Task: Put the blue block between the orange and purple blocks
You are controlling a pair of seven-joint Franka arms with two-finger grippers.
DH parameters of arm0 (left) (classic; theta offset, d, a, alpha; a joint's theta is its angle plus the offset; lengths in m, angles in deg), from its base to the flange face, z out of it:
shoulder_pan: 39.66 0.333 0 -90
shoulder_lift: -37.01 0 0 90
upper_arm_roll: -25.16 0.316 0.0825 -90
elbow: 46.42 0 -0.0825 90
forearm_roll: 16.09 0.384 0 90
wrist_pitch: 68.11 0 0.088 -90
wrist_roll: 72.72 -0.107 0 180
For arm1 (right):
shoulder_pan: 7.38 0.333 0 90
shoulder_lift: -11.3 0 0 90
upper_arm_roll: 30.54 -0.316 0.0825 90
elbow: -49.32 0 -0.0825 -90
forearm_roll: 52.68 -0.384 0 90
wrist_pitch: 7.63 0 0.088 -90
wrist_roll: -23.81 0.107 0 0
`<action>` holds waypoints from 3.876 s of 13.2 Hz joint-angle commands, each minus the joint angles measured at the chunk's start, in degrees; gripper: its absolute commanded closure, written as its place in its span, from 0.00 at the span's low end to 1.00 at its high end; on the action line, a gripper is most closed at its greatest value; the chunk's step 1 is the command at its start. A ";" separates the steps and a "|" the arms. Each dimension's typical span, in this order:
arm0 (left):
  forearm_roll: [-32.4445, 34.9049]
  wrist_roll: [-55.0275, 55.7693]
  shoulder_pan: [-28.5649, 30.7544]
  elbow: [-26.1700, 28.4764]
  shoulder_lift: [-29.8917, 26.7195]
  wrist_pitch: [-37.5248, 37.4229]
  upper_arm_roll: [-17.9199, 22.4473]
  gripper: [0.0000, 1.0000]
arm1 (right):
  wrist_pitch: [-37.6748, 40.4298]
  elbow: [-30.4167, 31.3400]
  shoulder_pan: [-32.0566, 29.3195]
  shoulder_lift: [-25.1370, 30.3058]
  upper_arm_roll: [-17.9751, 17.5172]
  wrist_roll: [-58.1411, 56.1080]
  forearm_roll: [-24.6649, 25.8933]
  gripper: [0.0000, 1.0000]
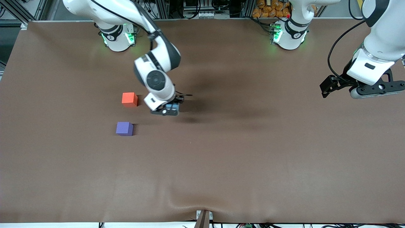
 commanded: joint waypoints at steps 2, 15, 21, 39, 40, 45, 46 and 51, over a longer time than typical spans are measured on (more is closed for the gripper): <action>0.15 -0.43 0.04 -0.42 -0.88 -0.50 -0.29 0.00 | 6.04 1.68 -14.12 7.82 -0.71 -17.16 0.47 1.00; -0.03 -0.42 0.75 -1.21 -0.71 -1.38 -2.76 0.00 | -8.99 16.01 -23.38 6.78 -0.80 -26.70 1.88 1.00; -3.72 -1.74 1.10 -8.42 -0.35 -11.74 -2.23 0.00 | -16.20 20.14 -22.59 4.67 -0.89 -26.52 1.88 1.00; -3.81 -6.40 3.21 -9.56 -0.97 -15.70 -2.32 0.00 | 3.70 -0.80 -22.49 3.53 -0.71 -25.20 1.18 0.00; -3.81 -6.40 3.21 -9.48 -0.97 -15.88 -2.32 0.00 | 6.62 -5.30 -23.63 3.43 -0.71 -25.20 1.18 0.00; -3.72 -6.32 3.21 -9.83 -1.14 -17.81 -2.67 0.00 | 30.34 -32.46 -30.39 2.64 -0.71 -26.26 3.64 0.00; -3.72 -6.05 3.21 -10.18 -1.14 -18.16 -2.67 0.00 | 32.82 -34.59 -31.37 3.08 -0.54 -26.26 3.81 0.00; -3.81 -6.58 5.49 -11.67 -1.06 -19.57 -2.32 0.00 | 44.86 -40.06 -34.80 5.97 -0.62 -29.42 7.66 0.00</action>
